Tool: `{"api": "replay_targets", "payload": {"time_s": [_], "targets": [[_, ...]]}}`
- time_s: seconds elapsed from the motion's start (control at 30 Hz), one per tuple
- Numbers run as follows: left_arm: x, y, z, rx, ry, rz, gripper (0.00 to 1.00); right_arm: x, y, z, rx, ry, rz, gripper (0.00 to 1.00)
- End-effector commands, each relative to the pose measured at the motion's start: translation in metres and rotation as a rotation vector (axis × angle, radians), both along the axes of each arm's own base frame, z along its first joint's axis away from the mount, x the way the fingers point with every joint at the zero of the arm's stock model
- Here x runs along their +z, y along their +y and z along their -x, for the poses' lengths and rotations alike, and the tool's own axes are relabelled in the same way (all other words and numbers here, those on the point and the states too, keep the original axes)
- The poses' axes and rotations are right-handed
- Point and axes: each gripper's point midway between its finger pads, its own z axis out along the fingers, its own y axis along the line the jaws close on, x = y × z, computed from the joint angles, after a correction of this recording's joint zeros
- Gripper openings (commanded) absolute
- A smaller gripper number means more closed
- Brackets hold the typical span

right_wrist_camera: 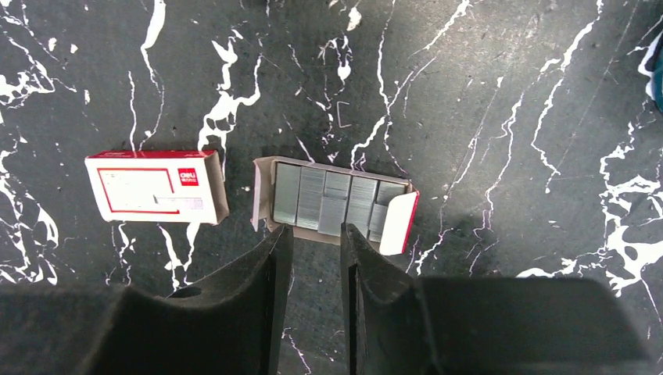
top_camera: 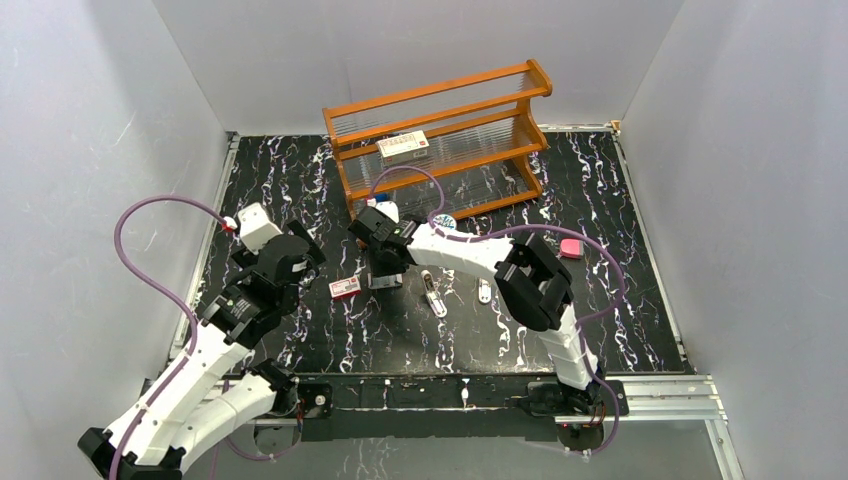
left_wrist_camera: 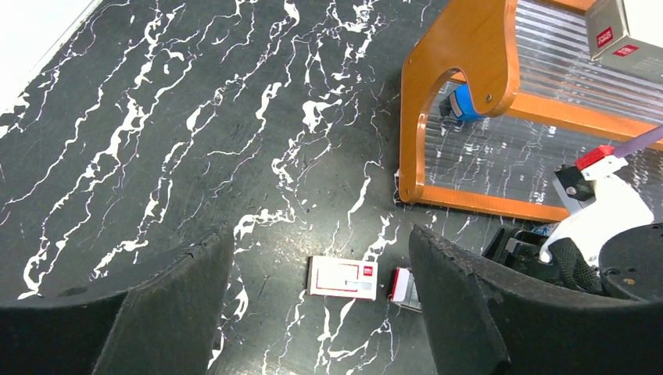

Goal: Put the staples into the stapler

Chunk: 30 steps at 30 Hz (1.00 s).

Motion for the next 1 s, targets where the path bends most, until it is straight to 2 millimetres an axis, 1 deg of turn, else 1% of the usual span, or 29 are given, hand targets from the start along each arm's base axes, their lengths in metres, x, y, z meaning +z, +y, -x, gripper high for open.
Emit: {"api": "replay_targets", "payload": {"time_s": [0.0, 0.17, 0.27, 0.57, 0.77, 0.97], "targets": [[-0.002, 0.011, 0.001, 0.059, 0.001, -0.031, 0.8, 0.02, 0.018, -0.006, 0.017, -0.029, -0.059, 0.38], [-0.003, 0.01, 0.0, 0.057, 0.011, -0.038, 0.8, 0.011, 0.012, -0.005, 0.001, -0.013, -0.013, 0.38], [-0.005, 0.01, -0.001, 0.057, 0.019, -0.045, 0.8, 0.008, 0.008, -0.006, -0.006, -0.01, 0.017, 0.38], [-0.008, 0.01, -0.001, 0.061, 0.033, -0.057, 0.81, -0.002, 0.007, -0.006, -0.012, 0.007, 0.05, 0.4], [-0.008, 0.01, -0.001, 0.063, 0.036, -0.059, 0.82, -0.008, 0.008, -0.007, -0.009, 0.013, 0.06, 0.4], [-0.011, 0.007, -0.002, 0.052, 0.049, -0.058, 0.83, -0.009, 0.01, -0.008, -0.006, 0.011, 0.062, 0.38]]}}
